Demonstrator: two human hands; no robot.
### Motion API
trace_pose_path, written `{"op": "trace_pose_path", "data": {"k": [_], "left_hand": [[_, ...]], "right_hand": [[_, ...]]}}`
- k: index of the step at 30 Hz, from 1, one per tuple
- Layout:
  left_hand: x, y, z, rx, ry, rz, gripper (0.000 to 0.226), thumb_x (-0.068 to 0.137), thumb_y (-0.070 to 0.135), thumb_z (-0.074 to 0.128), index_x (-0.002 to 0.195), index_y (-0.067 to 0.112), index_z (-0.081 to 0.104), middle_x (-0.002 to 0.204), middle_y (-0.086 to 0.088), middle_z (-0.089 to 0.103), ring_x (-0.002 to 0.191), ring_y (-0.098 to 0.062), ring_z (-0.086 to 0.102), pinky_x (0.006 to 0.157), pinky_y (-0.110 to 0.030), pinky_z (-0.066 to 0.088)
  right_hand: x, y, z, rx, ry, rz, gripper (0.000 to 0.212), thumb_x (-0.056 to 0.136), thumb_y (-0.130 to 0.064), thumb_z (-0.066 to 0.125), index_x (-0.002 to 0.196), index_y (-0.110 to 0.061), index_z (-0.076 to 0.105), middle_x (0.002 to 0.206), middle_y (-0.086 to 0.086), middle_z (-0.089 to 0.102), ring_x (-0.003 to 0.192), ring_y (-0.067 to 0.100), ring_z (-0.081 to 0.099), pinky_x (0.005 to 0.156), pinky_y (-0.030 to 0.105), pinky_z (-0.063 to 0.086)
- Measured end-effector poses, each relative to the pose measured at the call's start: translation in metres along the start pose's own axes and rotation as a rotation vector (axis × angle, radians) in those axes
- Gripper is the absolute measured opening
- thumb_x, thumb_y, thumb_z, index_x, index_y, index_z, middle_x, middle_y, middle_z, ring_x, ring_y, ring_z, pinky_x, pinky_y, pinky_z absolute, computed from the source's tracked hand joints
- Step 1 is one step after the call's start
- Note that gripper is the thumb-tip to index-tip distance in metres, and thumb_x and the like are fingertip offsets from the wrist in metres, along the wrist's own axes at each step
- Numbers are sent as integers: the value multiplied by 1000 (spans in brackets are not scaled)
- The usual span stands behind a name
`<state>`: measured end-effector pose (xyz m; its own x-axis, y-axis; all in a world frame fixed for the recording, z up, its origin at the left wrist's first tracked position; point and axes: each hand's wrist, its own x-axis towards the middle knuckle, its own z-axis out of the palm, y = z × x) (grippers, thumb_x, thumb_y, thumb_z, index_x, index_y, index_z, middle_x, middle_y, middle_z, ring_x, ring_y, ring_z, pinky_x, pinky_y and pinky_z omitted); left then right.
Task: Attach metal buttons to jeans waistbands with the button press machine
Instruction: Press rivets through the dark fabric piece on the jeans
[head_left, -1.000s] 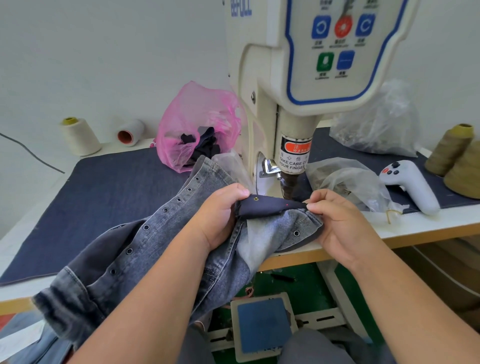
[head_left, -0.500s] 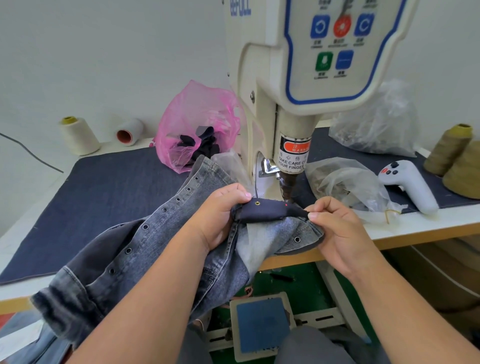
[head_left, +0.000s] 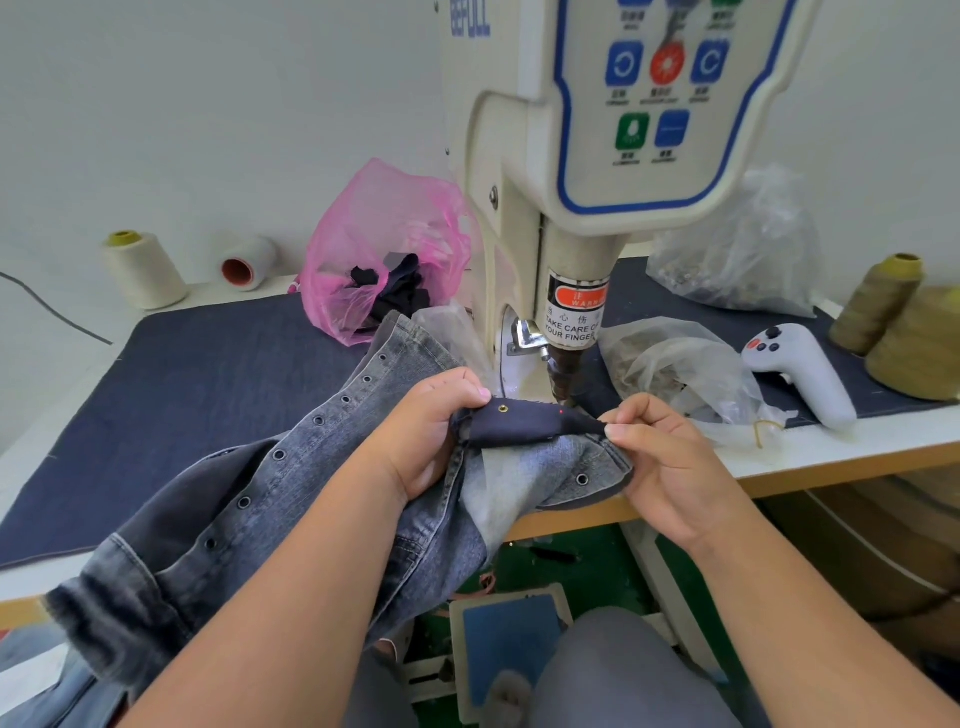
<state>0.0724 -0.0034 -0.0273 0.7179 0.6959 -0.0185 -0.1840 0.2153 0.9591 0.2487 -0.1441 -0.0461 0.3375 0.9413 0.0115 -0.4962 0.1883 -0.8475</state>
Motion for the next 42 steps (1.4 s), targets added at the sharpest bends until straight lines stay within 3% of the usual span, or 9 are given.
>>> {"op": "trace_pose_path", "data": {"k": [17, 25, 29, 33, 42], "left_hand": [[2, -2, -3, -5, -4, 24, 19, 71, 10, 57, 58, 17, 44, 55, 1, 42, 49, -9, 39, 46, -19, 35], [3, -3, -1, 27, -9, 33, 30, 71, 6, 57, 49, 22, 45, 50, 3, 40, 45, -6, 36, 45, -18, 31], [4, -4, -3, 51, 10, 33, 46, 85, -6, 54, 50, 22, 44, 50, 4, 38, 45, -5, 35, 44, -18, 30], [4, -2, 0, 52, 24, 29, 32, 70, 5, 58, 47, 23, 44, 49, 4, 38, 44, -6, 34, 44, -18, 30], [1, -1, 0, 45, 0, 22, 25, 67, 3, 56, 55, 16, 39, 55, -1, 36, 48, -8, 33, 47, -20, 27]], "right_hand": [[3, 1, 1, 37, 25, 8, 23, 71, 2, 57, 61, -18, 61, 70, 2, 64, 59, 14, 63, 54, 28, 54], [3, 0, 0, 48, 18, 25, 24, 70, 1, 57, 60, -20, 60, 68, 1, 62, 57, 14, 62, 51, 29, 54], [4, 0, 0, 38, 19, 31, 24, 70, 1, 58, 60, -20, 60, 69, 1, 63, 58, 14, 62, 52, 29, 54], [5, 0, 0, 35, 18, 37, 23, 71, 1, 58, 61, -20, 60, 69, 1, 63, 59, 14, 63, 52, 29, 54], [4, 1, -1, 43, 12, 27, 22, 70, 1, 58, 61, -19, 59, 69, 1, 61, 59, 14, 62, 52, 29, 54]]}}
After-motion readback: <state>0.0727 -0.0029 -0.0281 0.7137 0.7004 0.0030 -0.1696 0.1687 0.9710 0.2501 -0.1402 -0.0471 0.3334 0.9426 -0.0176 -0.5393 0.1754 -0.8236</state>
